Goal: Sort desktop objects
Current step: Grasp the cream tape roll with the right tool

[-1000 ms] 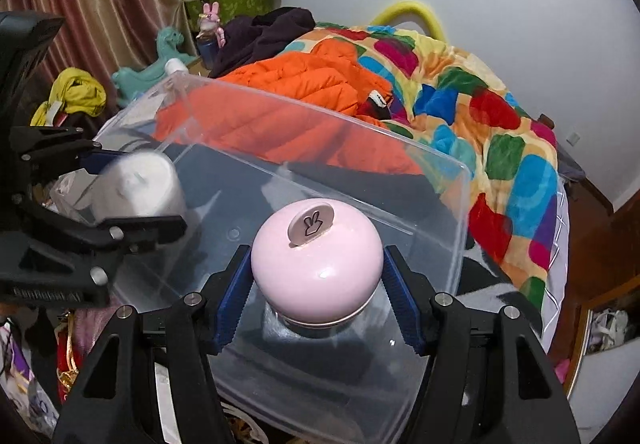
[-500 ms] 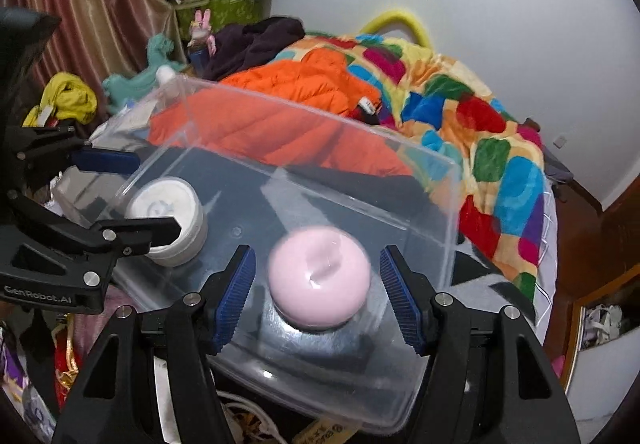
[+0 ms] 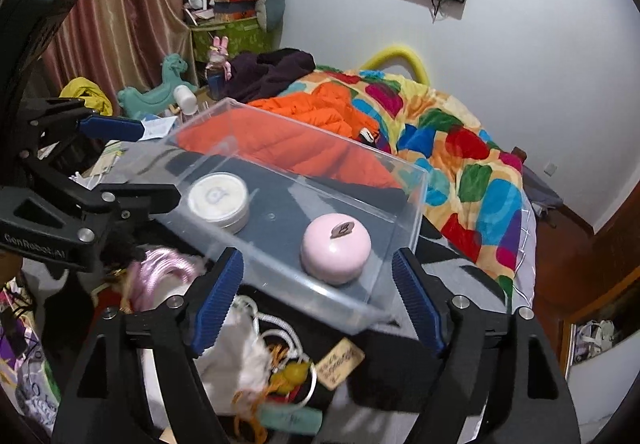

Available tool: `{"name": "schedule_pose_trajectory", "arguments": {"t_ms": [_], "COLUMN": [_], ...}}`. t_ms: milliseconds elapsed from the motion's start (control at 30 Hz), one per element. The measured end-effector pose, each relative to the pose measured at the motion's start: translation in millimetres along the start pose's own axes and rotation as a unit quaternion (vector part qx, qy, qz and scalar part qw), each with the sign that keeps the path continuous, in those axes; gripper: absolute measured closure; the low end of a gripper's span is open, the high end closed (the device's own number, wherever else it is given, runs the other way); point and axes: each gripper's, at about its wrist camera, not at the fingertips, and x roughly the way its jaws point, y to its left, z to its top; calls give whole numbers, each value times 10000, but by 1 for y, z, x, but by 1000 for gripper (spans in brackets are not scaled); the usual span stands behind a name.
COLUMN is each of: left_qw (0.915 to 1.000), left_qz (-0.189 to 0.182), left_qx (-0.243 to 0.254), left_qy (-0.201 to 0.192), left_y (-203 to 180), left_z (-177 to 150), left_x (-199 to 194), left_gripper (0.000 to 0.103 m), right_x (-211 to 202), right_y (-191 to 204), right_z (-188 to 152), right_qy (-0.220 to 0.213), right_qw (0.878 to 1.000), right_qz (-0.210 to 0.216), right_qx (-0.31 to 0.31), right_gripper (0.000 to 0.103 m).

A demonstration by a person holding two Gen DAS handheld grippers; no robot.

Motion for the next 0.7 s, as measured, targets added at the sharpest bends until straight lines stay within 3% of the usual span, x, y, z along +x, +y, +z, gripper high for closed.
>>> {"name": "schedule_pose_trajectory", "arguments": {"t_ms": [333, 700], "left_qw": [9997, 9990], "left_qz": [-2, -431], "left_qx": [139, -53], "left_qy": [-204, 104], "left_y": [-9, -17], "left_z": [-35, -86], "left_x": [-43, -36], "left_gripper": [8, 8], "right_x": [-48, -49], "right_y": [3, 20], "right_z": [-41, -102], "right_qy": [-355, 21], "right_qw": [9993, 9995], "right_qz": [-62, 1], "right_qx": [113, 308], "right_gripper": [21, 18]}}
